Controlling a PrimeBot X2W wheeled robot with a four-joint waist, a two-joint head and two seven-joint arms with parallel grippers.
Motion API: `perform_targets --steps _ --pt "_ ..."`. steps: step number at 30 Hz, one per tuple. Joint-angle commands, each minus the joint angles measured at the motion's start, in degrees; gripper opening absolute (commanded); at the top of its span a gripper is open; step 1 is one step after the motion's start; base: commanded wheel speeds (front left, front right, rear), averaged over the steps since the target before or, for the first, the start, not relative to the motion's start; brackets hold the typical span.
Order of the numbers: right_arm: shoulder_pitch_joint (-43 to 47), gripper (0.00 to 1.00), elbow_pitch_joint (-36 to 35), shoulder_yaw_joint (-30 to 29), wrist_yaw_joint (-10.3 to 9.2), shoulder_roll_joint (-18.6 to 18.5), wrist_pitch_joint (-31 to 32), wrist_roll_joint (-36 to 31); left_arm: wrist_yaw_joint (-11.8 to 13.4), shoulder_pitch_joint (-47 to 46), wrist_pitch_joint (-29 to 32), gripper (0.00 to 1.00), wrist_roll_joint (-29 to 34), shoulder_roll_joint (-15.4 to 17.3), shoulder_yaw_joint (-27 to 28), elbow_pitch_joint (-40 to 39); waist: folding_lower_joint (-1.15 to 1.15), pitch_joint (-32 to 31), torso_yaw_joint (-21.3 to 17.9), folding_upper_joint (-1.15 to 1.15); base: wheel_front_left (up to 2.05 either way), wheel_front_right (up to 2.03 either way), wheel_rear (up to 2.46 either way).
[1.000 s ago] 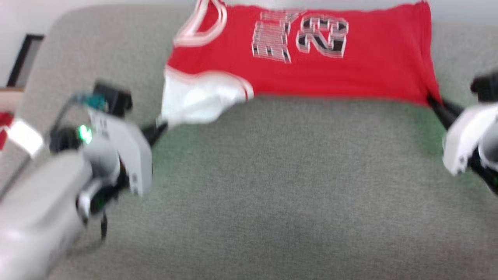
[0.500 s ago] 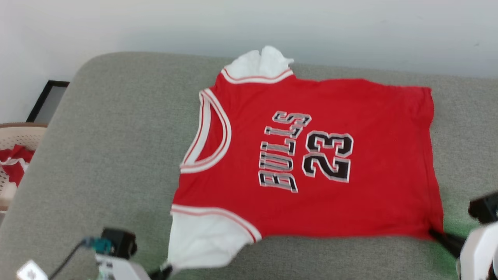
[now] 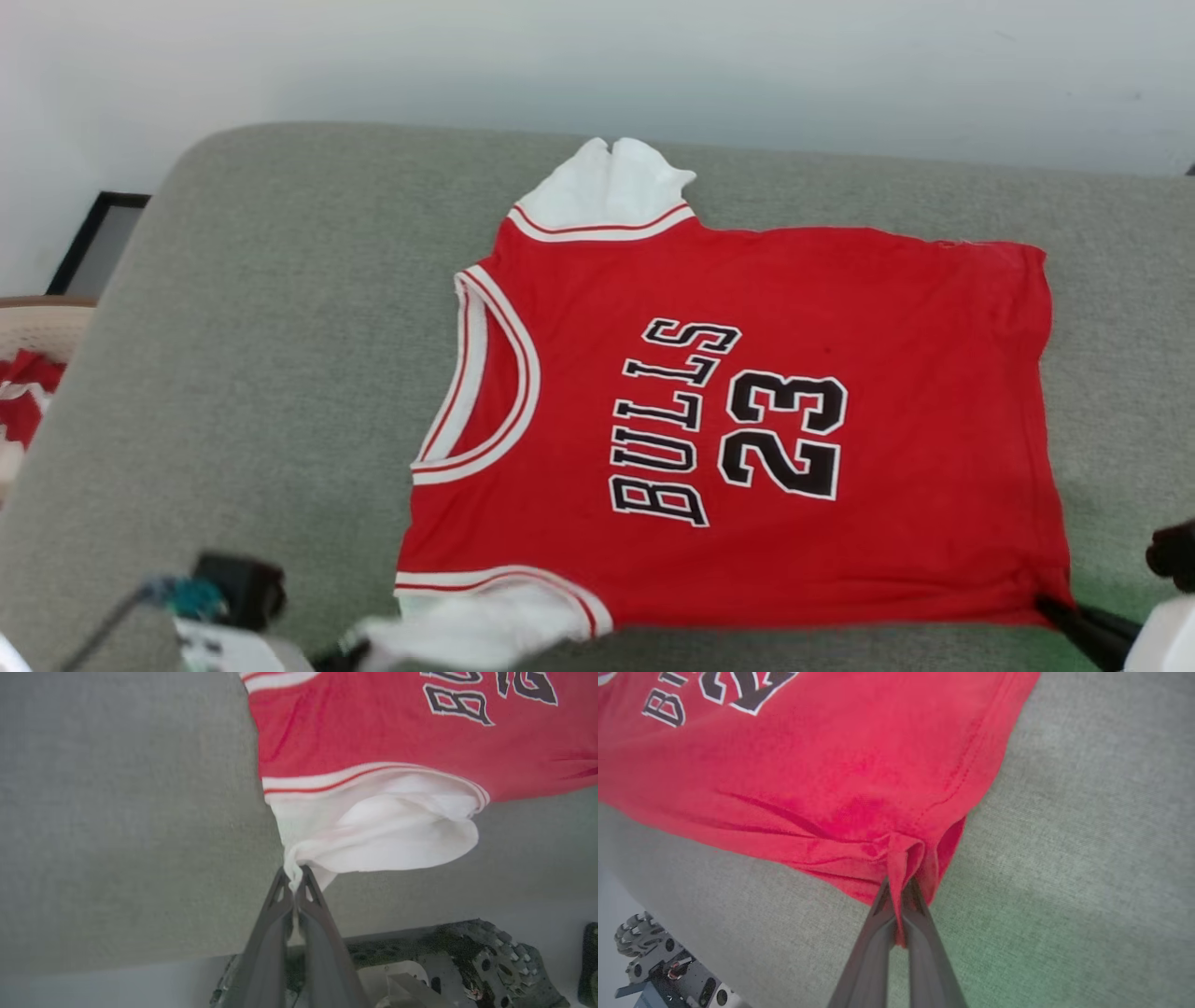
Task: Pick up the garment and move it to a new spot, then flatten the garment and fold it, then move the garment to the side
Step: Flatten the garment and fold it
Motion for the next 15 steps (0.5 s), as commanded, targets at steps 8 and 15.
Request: perform_targets --steps 8,15 --pt "-8.6 0.00 -3.7 -5.0 -0.06 5.0 4.8 -6.0 -5.8 -17.4 8.0 0.00 9.2 3.0 3.9 1.3 0.00 2.7 -3.1 0.00 0.00 0.00 0.00" --pt "-19.3 0.00 2.7 -3.4 -0.06 8.2 6.4 -9.9 -16.4 -31.1 13.3 0.00 13.4 -6.8 3.5 16.8 0.00 5.4 -4.4 0.00 0.00 0.00 0.00"
